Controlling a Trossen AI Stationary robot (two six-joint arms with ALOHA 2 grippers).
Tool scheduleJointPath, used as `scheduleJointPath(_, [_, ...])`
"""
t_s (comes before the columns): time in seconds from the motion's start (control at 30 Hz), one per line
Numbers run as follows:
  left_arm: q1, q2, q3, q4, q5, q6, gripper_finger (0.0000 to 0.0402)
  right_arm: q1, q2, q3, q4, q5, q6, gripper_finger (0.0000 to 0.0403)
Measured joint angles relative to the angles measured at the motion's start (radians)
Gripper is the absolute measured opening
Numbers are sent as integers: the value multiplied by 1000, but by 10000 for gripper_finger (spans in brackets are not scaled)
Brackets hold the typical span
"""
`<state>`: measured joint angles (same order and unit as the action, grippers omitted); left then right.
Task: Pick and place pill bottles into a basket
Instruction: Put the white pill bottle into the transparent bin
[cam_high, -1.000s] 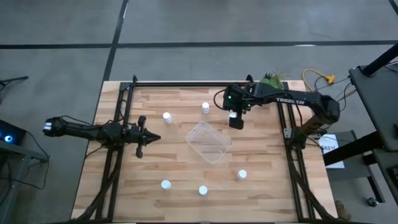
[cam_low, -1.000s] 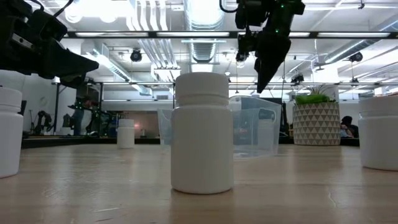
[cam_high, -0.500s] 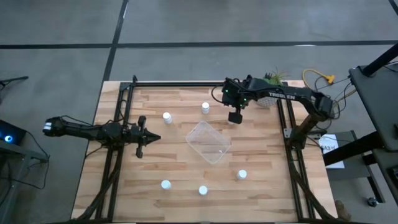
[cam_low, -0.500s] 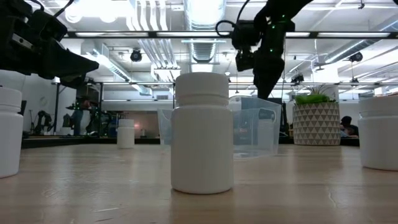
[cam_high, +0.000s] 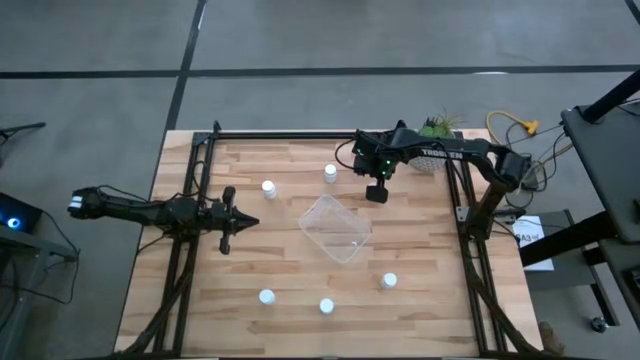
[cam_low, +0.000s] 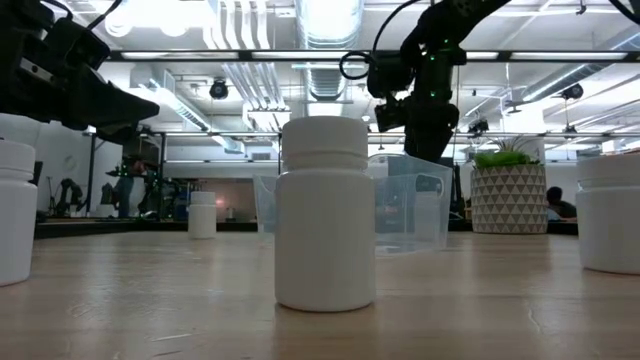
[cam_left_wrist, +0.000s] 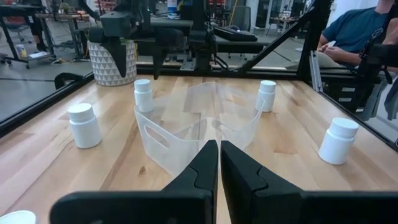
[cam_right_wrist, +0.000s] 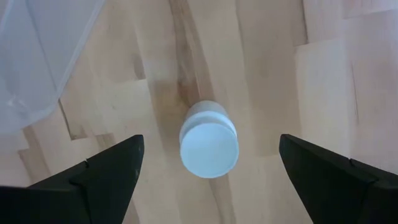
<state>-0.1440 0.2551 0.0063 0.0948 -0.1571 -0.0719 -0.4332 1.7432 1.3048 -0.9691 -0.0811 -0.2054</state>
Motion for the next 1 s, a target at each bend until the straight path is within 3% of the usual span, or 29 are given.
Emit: scheduleJointPath(1.0, [0, 0, 0, 0, 0, 0, 0, 0, 0, -114, 107, -1, -11, 364])
